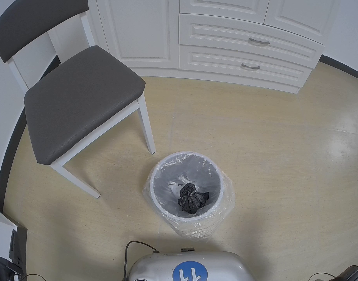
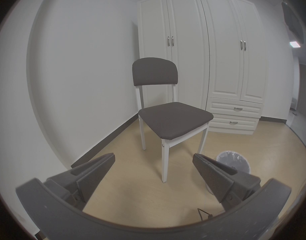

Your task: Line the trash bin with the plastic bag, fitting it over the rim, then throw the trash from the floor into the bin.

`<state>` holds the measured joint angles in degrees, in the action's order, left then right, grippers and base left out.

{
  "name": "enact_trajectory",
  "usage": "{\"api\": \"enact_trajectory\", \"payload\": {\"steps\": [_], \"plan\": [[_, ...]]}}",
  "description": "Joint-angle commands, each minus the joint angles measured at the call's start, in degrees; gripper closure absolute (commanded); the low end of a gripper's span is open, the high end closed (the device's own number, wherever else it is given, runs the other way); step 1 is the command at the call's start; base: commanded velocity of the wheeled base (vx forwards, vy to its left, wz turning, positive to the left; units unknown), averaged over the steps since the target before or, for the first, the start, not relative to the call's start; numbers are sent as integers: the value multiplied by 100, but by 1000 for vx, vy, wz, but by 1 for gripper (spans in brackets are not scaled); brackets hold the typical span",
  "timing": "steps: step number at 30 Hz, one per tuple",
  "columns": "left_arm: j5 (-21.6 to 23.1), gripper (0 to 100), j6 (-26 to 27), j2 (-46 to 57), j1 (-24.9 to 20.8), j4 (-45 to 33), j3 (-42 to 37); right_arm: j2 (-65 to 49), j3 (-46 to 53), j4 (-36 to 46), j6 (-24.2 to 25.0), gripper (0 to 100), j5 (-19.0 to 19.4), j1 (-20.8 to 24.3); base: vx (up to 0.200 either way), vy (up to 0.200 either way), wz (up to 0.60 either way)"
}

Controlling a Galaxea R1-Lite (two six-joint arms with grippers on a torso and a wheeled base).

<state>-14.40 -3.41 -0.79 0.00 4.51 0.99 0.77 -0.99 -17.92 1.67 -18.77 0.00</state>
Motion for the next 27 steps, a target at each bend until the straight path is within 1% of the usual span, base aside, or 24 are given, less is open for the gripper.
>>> {"api": "enact_trajectory", "payload": {"steps": [1,8,11,14,15,16,20,24,26,27], "plan": [[-2,0,25,79,0,-38,-99,-77,99,395,132,0,-83,0,0,0,0],[-2,0,25,79,0,-38,-99,-77,90,1353,211,0,-74,0,0,0,0],[-2,0,-1,79,0,-38,-99,-77,90,1379,237,0,84,0,0,0,0],[-2,0,7,79,0,-38,-99,-77,90,1388,237,0,295,0,0,0,0],[-2,0,34,79,0,-38,-99,-77,90,1388,228,0,489,0,0,0,0],[-2,0,51,79,0,-38,-99,-77,90,1388,211,0,585,0,0,0,0],[-2,0,60,79,0,-29,-99,-77,90,1388,105,0,779,0,0,0,0],[16,0,86,79,0,50,-99,-77,90,1405,-176,0,1394,0,0,0,0],[16,0,148,79,0,208,-99,-77,90,1397,-343,0,1614,0,0,0,0],[16,0,157,79,0,217,-99,-77,90,1397,-352,0,1631,0,0,0,0]]}}
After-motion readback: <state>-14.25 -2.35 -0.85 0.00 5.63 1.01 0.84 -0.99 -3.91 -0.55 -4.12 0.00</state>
